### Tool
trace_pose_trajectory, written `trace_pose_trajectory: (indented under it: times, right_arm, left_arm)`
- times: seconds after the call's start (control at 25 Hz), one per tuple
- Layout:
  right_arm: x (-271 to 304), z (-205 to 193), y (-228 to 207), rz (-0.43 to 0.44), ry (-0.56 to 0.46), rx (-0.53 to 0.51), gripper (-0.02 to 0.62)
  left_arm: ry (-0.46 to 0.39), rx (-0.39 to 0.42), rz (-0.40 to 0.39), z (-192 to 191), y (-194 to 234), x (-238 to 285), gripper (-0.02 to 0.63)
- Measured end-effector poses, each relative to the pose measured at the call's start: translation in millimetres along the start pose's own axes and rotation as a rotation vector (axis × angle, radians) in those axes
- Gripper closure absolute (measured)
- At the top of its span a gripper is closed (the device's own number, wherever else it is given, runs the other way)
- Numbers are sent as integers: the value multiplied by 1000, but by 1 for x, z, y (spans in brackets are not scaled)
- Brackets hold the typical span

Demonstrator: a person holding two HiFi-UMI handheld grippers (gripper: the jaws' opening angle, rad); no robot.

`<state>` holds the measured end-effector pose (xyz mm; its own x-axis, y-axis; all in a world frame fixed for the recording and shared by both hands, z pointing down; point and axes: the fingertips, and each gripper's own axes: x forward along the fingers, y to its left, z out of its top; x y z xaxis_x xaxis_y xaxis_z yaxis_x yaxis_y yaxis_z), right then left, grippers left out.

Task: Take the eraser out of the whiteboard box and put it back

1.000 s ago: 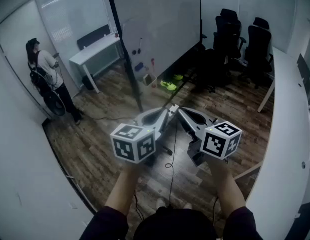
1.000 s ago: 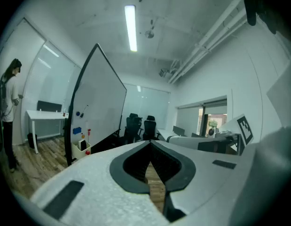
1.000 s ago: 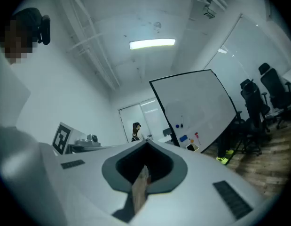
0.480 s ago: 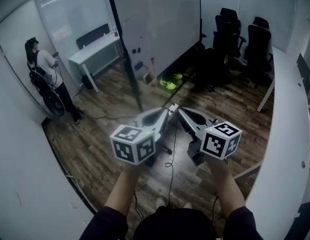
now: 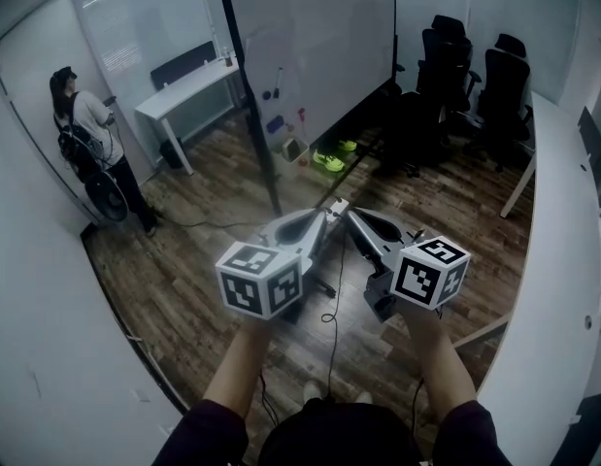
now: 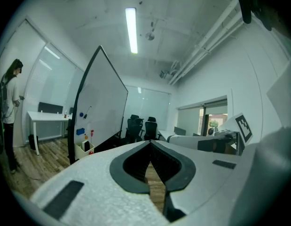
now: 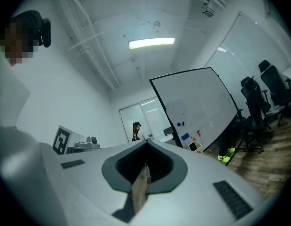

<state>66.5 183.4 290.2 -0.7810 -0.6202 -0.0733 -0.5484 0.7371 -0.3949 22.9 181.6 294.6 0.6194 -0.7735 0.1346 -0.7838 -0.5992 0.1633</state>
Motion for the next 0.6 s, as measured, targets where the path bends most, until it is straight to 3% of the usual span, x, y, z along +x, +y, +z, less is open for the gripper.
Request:
trace_pose_trajectory:
  times: [0.6]
  right_arm:
    - [42,-20,6,-32,10,6,592]
  left_arm:
    - [25,-3,-18,-10,47,-10,600]
